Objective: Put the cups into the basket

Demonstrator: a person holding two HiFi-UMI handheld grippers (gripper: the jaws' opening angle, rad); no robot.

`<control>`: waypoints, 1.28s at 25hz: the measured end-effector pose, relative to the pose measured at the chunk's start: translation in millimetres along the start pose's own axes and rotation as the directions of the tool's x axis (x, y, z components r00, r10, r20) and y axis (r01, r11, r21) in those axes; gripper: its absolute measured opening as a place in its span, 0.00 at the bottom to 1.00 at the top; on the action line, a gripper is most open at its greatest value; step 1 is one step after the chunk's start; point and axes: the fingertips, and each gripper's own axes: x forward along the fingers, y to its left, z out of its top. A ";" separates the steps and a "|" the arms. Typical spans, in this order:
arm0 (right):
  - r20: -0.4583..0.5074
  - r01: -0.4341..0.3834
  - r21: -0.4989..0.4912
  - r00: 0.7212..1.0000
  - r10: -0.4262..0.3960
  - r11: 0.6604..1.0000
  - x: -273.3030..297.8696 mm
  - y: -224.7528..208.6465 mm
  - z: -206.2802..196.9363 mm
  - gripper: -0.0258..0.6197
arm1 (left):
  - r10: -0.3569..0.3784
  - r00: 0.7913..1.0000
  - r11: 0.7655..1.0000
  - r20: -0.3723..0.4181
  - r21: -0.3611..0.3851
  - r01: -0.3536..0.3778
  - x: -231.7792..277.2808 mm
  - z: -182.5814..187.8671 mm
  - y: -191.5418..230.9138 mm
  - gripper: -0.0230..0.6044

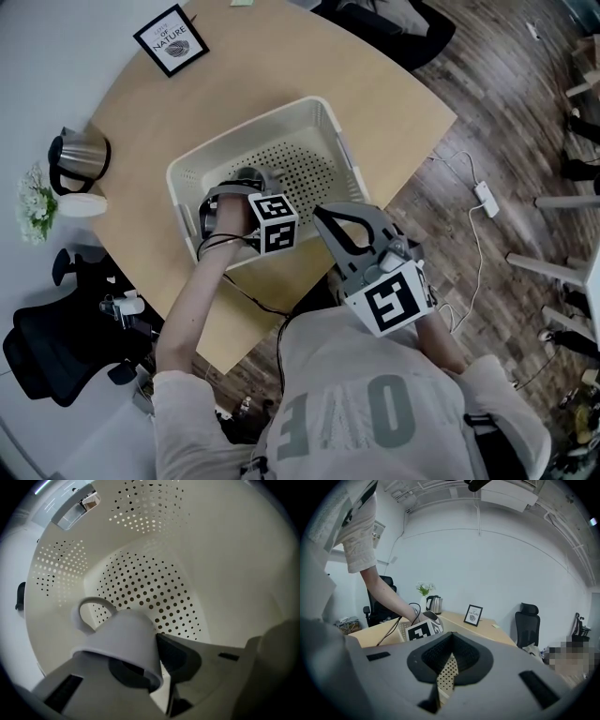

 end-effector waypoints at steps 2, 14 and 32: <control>0.003 0.001 -0.001 1.000 -0.001 1.000 0.0 1.2 1.5 0.04 | 0.010 1.000 1.000 0.015 -0.012 -0.010 -1.6 1.7 0.2 0.12; 0.012 -0.003 -0.016 1.000 0.003 1.000 -0.5 2.2 8.3 0.04 | 0.169 0.980 0.980 0.110 -0.130 -0.154 -38.8 9.1 14.3 0.18; 0.088 0.019 -0.128 0.996 -0.007 0.992 7.9 3.7 52.5 0.04 | 0.813 0.293 0.527 0.503 -0.850 -0.005 -292.8 -39.8 44.2 0.05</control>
